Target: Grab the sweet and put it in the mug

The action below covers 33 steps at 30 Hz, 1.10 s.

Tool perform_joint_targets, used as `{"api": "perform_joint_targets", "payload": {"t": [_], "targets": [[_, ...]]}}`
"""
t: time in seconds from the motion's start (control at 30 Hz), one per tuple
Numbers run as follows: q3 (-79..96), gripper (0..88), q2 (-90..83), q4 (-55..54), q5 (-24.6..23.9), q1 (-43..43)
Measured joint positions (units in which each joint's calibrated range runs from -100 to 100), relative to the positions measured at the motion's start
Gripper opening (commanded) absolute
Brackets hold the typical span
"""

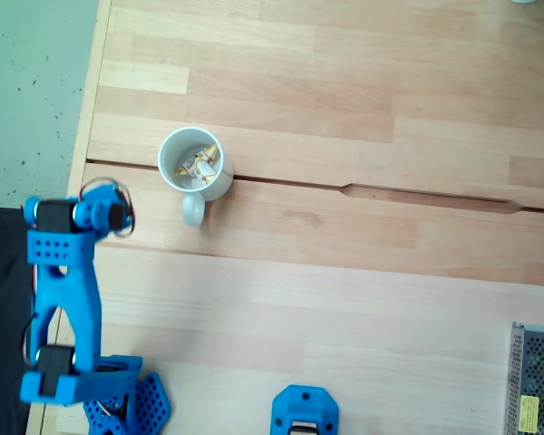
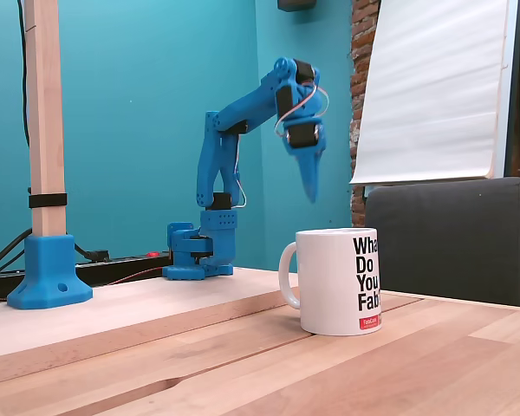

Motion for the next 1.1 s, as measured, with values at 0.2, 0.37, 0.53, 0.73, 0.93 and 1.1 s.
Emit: {"api": "perform_joint_targets", "payload": {"t": [0.2, 0.37, 0.53, 0.73, 0.93, 1.1], "targets": [[33.89, 0.0, -16.62, -15.13, -3.08, -1.11], [62.57, 0.0, -34.24, -31.41, -5.91, -1.11], [86.87, 0.0, -55.31, -43.45, -9.91, -1.11], [107.31, 0.0, -76.75, -48.9, -16.12, -1.33], [110.98, 0.0, -83.29, -49.23, -19.0, -1.33], [110.98, 0.0, -83.38, -49.23, -19.1, -1.26]]}}
